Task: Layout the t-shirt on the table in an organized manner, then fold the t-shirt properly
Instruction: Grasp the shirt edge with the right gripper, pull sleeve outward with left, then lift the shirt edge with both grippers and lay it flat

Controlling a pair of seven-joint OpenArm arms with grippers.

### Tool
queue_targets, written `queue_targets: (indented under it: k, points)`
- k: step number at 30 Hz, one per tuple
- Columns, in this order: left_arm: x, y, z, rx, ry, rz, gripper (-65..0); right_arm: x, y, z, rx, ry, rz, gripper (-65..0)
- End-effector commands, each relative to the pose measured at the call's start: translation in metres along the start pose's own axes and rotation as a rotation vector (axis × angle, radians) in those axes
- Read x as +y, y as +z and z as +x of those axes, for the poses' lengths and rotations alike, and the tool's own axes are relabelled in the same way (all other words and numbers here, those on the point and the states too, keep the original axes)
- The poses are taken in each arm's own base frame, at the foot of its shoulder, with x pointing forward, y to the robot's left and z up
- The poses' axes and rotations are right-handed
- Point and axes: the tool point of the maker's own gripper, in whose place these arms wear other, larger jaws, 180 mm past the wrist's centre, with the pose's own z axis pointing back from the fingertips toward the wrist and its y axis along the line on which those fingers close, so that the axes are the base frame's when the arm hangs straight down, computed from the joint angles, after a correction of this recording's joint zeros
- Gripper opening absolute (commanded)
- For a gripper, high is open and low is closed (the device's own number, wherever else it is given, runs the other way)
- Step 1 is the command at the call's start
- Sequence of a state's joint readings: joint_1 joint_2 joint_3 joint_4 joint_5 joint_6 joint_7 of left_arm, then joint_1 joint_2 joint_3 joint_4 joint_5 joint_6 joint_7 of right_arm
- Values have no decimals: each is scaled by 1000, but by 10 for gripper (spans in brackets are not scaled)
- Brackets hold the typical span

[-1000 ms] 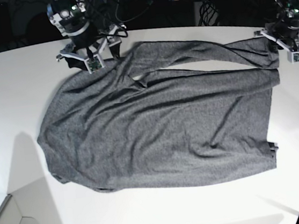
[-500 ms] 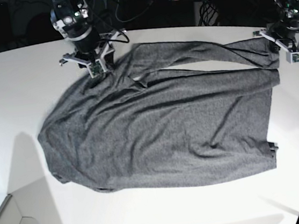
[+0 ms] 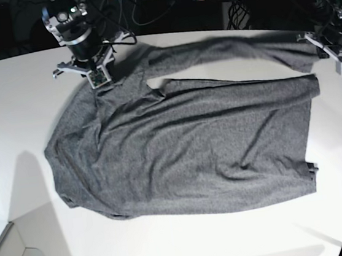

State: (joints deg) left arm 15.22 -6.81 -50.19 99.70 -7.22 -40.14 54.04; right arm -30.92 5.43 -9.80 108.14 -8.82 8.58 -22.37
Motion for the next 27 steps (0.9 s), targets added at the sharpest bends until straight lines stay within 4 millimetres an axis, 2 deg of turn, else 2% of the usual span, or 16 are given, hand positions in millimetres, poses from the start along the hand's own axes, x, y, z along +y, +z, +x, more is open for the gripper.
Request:
queue_targets:
  k: [1,7,13,16,20,27]
  points:
    - [7,6,6,-9,-17,23,-649,-3,5,11,-44,5,-9,-650]
    - [18,10,16,-32,-3,58,-649,-4,18,20,-72,19,-10,-650]
    - [28,10,29,-68,29,82,-649,-11,18,23,-82,21,-28,-650]
    - [28,9,41,-96,34,82,-649,-16,13,35,-111,27,-39,-650]
    - [26,8,46,-107,37,78,-649,-21,9,47,-141,33,-49,-650]
    - [25,3,75,-175,63,71,-649,-31,1,72,-202,45,-70,-650]
